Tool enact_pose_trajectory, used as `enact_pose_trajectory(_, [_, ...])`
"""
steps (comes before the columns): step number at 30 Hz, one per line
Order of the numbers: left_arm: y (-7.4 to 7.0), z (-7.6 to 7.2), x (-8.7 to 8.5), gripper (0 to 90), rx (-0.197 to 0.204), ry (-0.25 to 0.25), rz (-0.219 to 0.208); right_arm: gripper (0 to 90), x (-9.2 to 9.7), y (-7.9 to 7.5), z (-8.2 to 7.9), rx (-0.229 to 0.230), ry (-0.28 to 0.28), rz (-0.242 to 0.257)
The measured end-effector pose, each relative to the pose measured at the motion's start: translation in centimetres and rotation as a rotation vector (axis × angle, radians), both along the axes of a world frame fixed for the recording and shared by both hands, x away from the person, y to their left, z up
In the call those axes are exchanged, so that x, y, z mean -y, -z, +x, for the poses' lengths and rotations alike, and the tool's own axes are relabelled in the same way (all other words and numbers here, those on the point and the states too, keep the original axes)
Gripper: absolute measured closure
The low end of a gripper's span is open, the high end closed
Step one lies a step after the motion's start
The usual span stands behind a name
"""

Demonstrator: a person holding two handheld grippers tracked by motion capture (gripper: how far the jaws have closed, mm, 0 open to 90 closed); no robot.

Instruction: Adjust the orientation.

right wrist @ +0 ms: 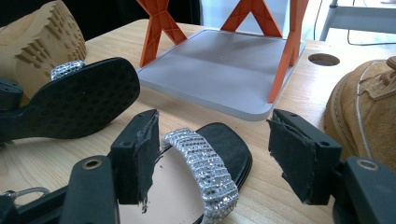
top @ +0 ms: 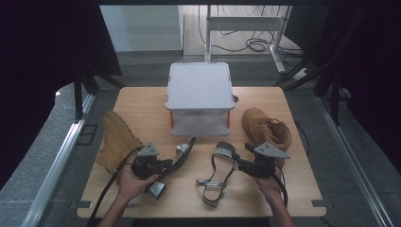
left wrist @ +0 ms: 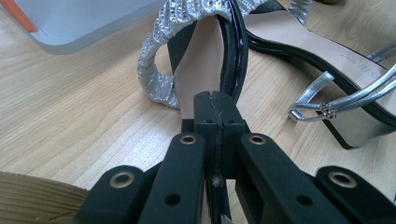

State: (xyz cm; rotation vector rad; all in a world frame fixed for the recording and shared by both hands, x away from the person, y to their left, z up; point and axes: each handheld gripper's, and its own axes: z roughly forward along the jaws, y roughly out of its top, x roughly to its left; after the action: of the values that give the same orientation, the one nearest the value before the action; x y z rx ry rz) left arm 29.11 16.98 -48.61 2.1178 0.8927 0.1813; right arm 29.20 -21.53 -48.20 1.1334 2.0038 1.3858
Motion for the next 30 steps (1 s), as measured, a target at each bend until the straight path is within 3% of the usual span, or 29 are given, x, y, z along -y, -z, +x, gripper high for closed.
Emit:
enact_pose_trajectory(7, [0.0, -0.2, 0.5, 89.4, 0.002, 0.008, -0.005, 33.7, 0.2, 0.1, 0.0, -0.003, 0.013, -0.001])
enact_pose_trajectory(9, [0.0, -0.4, 0.9, 89.3, -0.008, 0.002, -0.014, 33.7, 0.2, 0.1, 0.0, -0.002, 0.014, -0.002])
enact_pose_trajectory(12, [0.2, -0.8, 2.2, 89.0, -0.03, 0.031, -0.02, 33.6, 0.2, 0.1, 0.0, -0.004, 0.017, -0.003])
enact_pose_trajectory(15, [1.2, -1.3, 4.2, 88.1, -0.079, 0.069, 0.05, 33.6, 0.3, 0.3, 0.0, -0.008, 0.02, -0.007])
enact_pose_trajectory(16, [1.7, -1.5, 5.0, 88.2, -0.074, 0.063, 0.089, 33.6, 0.3, 0.3, 0.0, -0.009, 0.021, -0.007])
enact_pose_trajectory(19, [1.5, -1.9, 5.6, 89.1, -0.054, 0.041, 0.124, 33.7, 0.4, 0.2, 0.0, -0.004, 0.025, -0.009])
enact_pose_trajectory(30, [1.0, -1.8, 5.2, 87.0, -0.06, 0.059, 0.087, 33.6, 0.4, 0.4, 0.0, -0.006, 0.025, -0.023])
